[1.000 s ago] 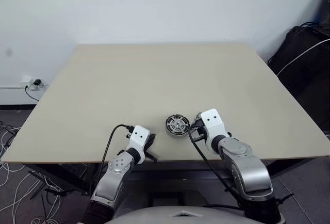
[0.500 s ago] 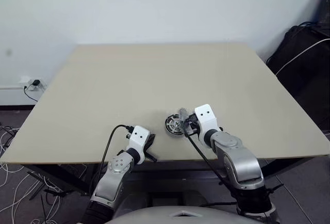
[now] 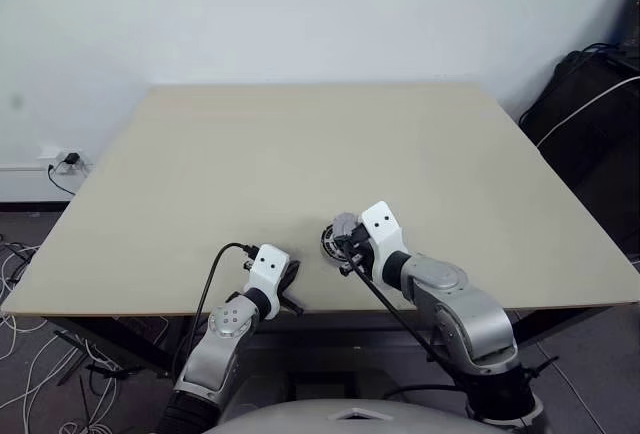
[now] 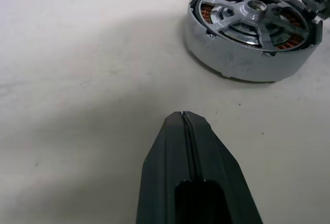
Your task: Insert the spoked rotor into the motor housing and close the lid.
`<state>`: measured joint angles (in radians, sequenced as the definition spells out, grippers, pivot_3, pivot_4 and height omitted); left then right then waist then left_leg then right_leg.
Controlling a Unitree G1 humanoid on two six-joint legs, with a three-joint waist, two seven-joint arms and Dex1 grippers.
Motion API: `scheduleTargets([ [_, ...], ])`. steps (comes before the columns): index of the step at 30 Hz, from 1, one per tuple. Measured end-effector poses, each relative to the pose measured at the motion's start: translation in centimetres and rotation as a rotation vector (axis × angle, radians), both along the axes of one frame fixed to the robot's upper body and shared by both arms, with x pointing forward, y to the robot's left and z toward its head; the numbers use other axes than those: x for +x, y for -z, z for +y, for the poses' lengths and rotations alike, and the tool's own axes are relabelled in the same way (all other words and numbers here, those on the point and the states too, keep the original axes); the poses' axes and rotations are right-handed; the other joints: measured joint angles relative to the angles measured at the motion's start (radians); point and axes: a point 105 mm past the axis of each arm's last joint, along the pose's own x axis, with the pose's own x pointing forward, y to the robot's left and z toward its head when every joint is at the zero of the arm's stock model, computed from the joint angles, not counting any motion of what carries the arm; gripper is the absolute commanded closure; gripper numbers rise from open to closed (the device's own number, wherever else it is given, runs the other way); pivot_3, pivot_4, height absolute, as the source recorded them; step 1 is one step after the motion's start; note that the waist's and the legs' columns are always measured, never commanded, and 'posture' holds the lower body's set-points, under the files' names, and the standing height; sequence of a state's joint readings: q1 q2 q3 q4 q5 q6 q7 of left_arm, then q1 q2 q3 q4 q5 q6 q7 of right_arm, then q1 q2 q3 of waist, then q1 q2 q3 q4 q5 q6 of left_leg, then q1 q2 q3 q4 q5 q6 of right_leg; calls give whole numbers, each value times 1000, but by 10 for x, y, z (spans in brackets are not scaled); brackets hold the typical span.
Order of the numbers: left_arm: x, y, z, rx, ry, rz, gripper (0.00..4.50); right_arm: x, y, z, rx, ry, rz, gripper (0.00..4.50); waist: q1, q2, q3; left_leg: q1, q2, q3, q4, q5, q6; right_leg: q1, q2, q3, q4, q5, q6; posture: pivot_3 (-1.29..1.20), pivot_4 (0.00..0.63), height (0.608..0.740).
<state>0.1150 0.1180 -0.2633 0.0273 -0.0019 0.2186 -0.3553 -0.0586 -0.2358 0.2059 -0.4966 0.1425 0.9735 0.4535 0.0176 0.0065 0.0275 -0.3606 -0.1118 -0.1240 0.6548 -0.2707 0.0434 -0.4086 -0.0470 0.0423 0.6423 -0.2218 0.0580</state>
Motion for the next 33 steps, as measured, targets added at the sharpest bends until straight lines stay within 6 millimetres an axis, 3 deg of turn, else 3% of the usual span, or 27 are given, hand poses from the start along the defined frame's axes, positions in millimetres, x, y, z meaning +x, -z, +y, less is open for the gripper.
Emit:
scheduleTargets([
  [7, 0, 0, 0, 0, 1, 2, 4500, 1, -6, 1, 39, -6, -26, 4446, 2, -1, 1, 0, 0, 0, 0, 0, 0, 0, 0, 0, 0, 0, 0, 0, 0, 740],
  [15, 0, 1, 0, 3, 0, 9, 4500, 14, -21, -12, 96, 84, -114, 4446, 4, -2, 1, 0, 0, 0, 0, 0, 0, 0, 0, 0, 0, 0, 0, 0, 0, 740],
  [20, 1, 0, 0, 3, 1, 4, 4500, 17, -8, -17, 77, 118, -71, 4446, 4, -1, 1, 0, 0, 0, 0, 0, 0, 0, 0, 0, 0, 0, 0, 0, 0, 740],
  [33, 3, -1, 0, 3, 1, -1, 4500, 28, 26, -8, 30, 108, 21, 4446, 3, -1, 1, 0, 0, 0, 0, 0, 0, 0, 0, 0, 0, 0, 0, 0, 0, 740],
])
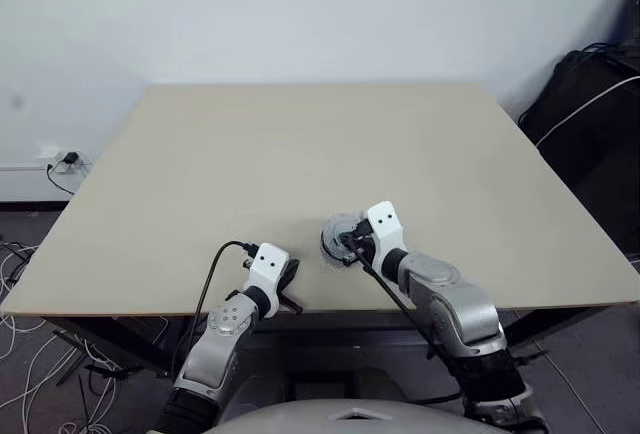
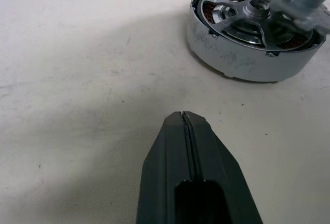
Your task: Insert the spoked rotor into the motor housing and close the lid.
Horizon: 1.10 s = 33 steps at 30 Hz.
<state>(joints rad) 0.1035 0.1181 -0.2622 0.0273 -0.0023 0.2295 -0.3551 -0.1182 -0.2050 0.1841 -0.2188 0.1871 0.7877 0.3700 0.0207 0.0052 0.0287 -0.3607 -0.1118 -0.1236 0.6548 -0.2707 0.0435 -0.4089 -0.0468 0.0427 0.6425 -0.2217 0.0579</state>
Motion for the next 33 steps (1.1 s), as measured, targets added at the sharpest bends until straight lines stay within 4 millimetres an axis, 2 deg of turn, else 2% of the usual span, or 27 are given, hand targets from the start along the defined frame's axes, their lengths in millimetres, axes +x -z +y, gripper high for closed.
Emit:
scheduleTargets([
  [6, 1, 0, 2, 2, -8, -1, 4500, 5, 11, 4, -15, 3, 26, 4446, 0, 0, 0, 0, 0, 0, 0, 0, 0, 0, 0, 0, 0, 0, 0, 0, 0, 740],
  [12, 1, 0, 3, 4, -12, -1, 4500, 12, 13, 10, -27, 25, 33, 4446, -1, 1, -1, 0, 0, 0, 0, 0, 0, 0, 0, 0, 0, 0, 0, 0, 0, 740],
  [22, 1, 0, 3, 5, -12, -1, 4500, 4, 11, 12, -1, 59, 51, 4446, 0, 3, -6, 1, 0, 0, 0, 0, 0, 0, 1, 0, 0, 0, 0, 0, 0, 740],
  [25, 1, 0, 4, 6, -14, -1, 4500, 2, -2, 11, 51, 73, -80, 4446, -1, 4, -6, 0, 0, 0, 0, 0, 0, 0, 0, 0, 0, 0, 0, 0, 0, 740],
  [29, 1, 0, 4, 10, -18, -3, 4500, 3, -38, 11, 99, 85, -289, 4446, -5, 4, -5, 1, 0, 0, 0, 0, 0, 0, 1, 0, 0, 0, 0, 0, 0, 740],
  [33, 3, -2, 6, 22, -31, -25, 4500, -7, -55, 8, 62, 156, -497, 4446, -2, 4, -5, 1, 0, 0, 0, 0, 0, 0, 1, 0, 0, 0, 0, 0, 0, 740],
])
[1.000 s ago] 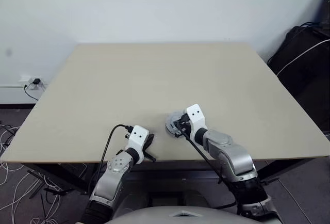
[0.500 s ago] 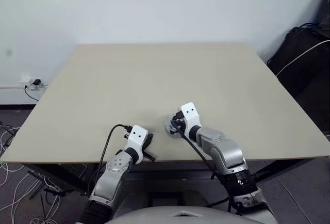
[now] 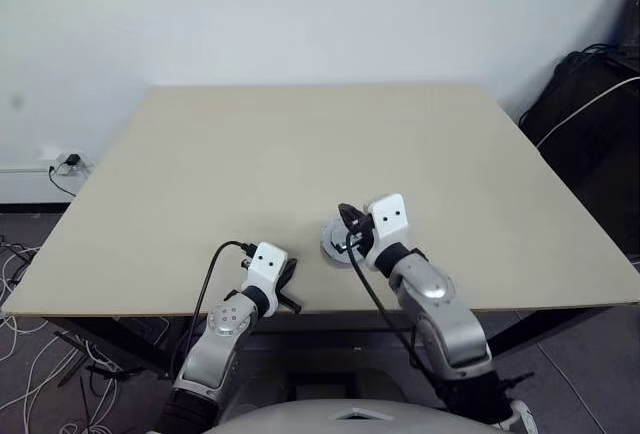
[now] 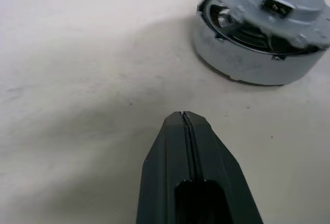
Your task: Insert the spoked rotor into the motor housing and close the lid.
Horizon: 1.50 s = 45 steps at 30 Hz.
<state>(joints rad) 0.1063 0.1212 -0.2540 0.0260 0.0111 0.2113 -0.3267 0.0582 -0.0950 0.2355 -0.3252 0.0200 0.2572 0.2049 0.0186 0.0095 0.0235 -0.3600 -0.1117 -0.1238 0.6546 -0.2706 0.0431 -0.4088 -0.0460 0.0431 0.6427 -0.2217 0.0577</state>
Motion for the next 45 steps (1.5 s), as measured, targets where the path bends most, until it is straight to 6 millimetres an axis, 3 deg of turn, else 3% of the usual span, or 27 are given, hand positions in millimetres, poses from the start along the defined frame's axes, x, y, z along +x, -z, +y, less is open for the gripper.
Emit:
scheduleTargets([
  [4, 1, -2, 0, 5, -3, -22, 4500, -4, 2, 1, -5, 53, -24, 4446, 0, -1, 0, 0, 0, 1, 0, 0, 0, 0, 0, 1, 0, 0, 0, 0, 0, 740],
  [8, 4, -6, 0, 7, -13, -51, 4500, 0, 37, -18, 1, 130, 168, 4446, 5, -1, 1, 0, 0, 1, 1, 0, 0, 1, 0, 1, 0, 0, 0, 0, 0, 740],
  [9, 4, -6, 0, 8, -14, -53, 4500, 0, 43, -22, -7, 151, 193, 4277, 7, 0, 1, 0, 0, 1, 1, 0, 0, 0, 0, 1, 0, 0, 0, 0, 0, 740],
  [12, 6, -8, 1, 1, -42, -61, 4500, 0, 46, -27, -25, 168, 208, 3610, 9, 0, 1, 0, 0, 0, 0, 0, 0, 0, 0, 1, 0, 0, -1, 0, 0, 740],
  [18, 23, -24, 14, -30, -162, -148, 4500, -3, 49, -22, -32, 142, 217, 1575, 9, 0, 1, 0, 0, 0, 0, 0, 0, 0, 0, 1, 0, 0, 0, 0, 0, 740],
  [23, 23, -18, 19, -21, -183, -137, 4500, -4, 51, -21, -34, 135, 230, 26, 10, 0, 1, 0, 0, 0, 0, 0, 0, 0, 0, 1, 0, 0, 0, 0, 0, 740],
  [28, 23, -18, 17, -19, -165, -142, 4500, -5, 52, -19, -40, 120, 237, 26, 10, 0, 1, 0, 0, 0, 0, 0, 0, 0, 0, 0, 0, 0, 0, 0, 0, 740],
  [33, 20, -20, 11, -29, -112, -152, 4500, -5, 66, -12, -88, 65, 277, 26, 9, 0, 1, 0, 0, 1, 1, 0, 0, 0, 1, 0, 0, 0, 0, 0, 0, 740],
  [45, 15, -26, 4, -96, -59, -181, 4500, 7, 81, -6, -107, 21, 331, 26, 9, 0, 1, 0, 0, 1, 1, 0, 0, 0, 1, 0, 0, 0, 0, 0, 0, 740],
])
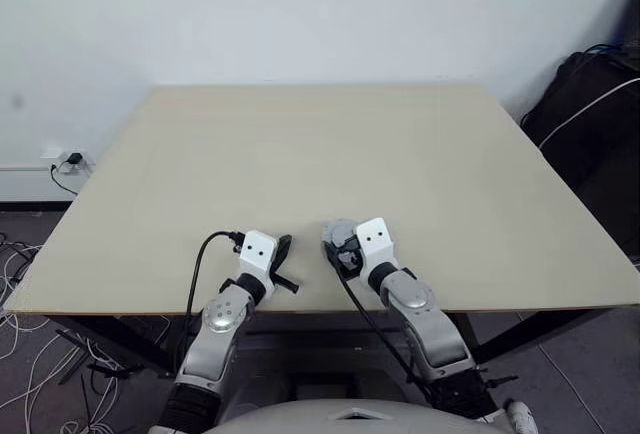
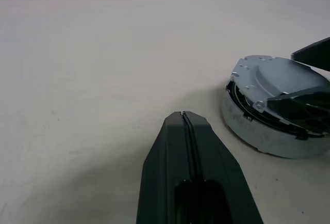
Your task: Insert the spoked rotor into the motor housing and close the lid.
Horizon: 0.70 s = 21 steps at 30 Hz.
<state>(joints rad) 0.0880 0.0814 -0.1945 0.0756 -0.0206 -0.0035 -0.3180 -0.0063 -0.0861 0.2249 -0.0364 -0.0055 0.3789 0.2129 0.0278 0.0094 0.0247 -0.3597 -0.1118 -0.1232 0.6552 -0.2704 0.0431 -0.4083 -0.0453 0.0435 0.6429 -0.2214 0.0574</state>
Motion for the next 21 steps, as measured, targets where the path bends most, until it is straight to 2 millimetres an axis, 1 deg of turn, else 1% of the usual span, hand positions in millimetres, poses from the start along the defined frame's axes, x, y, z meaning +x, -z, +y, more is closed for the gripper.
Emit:
scheduleTargets([
  [5, -1, 1, 0, -1, 5, 3, 4500, 4, 4, -2, -2, 2, 11, 26, 0, 0, 0, 0, 0, 0, 0, 0, 0, 0, 0, 0, 0, 0, 0, 0, 0, 740],
  [6, -1, 1, 0, -1, 5, 3, 4500, 6, 5, -4, 0, 8, 11, 404, 0, 0, 0, 0, 0, 0, 0, 0, 0, 0, 0, 0, 0, 0, 0, 0, 0, 740],
  [7, -1, 1, 0, -1, 6, 3, 4500, 7, 5, -5, 4, 14, 10, 582, 0, 0, -1, 0, 0, 0, 0, 0, 0, 0, 0, 0, 0, 0, 0, 0, 0, 740],
  [9, -1, 1, 0, -1, 6, 4, 4500, 8, 6, -6, 8, 15, 11, 1238, 0, 0, -1, 0, 0, 0, 0, 0, 0, 1, 0, 0, 0, 0, 0, 0, 0, 740],
  [21, -2, 1, -1, -2, 10, 6, 4500, 6, 7, -9, 7, 17, 26, 1286, 2, 0, -3, 1, 0, 0, 1, 0, 0, 1, 0, 0, 0, 0, 0, 0, 0, 740],
])
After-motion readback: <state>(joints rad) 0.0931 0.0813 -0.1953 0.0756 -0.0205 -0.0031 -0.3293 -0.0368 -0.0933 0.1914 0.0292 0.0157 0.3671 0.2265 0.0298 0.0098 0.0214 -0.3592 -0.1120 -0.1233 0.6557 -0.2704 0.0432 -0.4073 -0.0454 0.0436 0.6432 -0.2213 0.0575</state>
